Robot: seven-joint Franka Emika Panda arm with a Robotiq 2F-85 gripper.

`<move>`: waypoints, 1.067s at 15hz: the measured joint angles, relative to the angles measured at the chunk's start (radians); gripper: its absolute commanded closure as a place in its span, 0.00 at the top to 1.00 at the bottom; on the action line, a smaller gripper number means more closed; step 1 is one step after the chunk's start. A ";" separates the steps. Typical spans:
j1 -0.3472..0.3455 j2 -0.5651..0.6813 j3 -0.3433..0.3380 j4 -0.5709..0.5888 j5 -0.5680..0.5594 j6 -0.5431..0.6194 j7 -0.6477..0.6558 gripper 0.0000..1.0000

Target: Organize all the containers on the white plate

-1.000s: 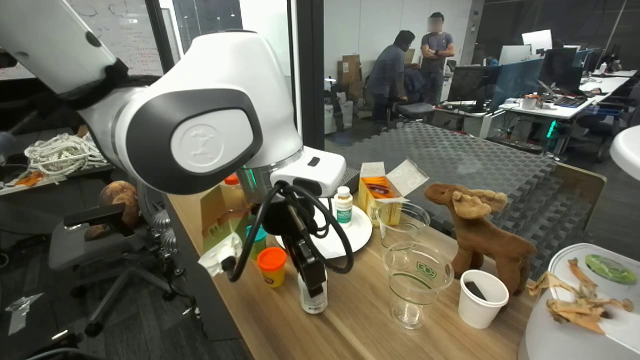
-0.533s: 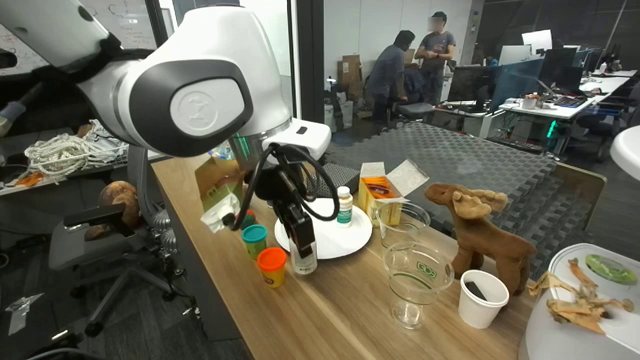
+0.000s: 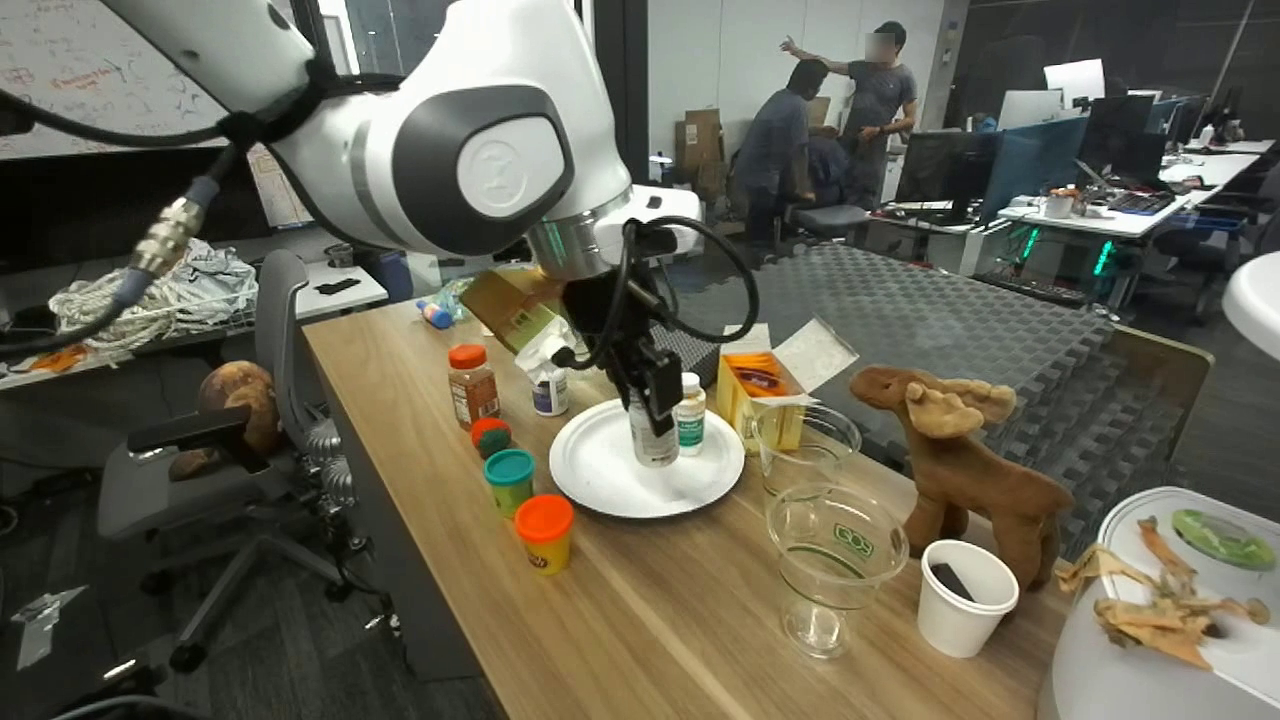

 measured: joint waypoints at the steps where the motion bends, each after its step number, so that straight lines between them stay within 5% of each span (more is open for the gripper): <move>1: -0.005 0.029 0.002 0.031 0.027 -0.001 -0.026 0.27; 9: -0.079 0.230 0.041 0.236 0.176 -0.019 -0.177 0.26; 10: -0.084 0.244 0.044 0.252 0.180 -0.023 -0.183 0.76; 14: -0.086 0.269 0.048 0.289 0.180 -0.051 -0.195 0.99; 16: -0.083 0.269 0.050 0.288 0.180 -0.053 -0.201 1.00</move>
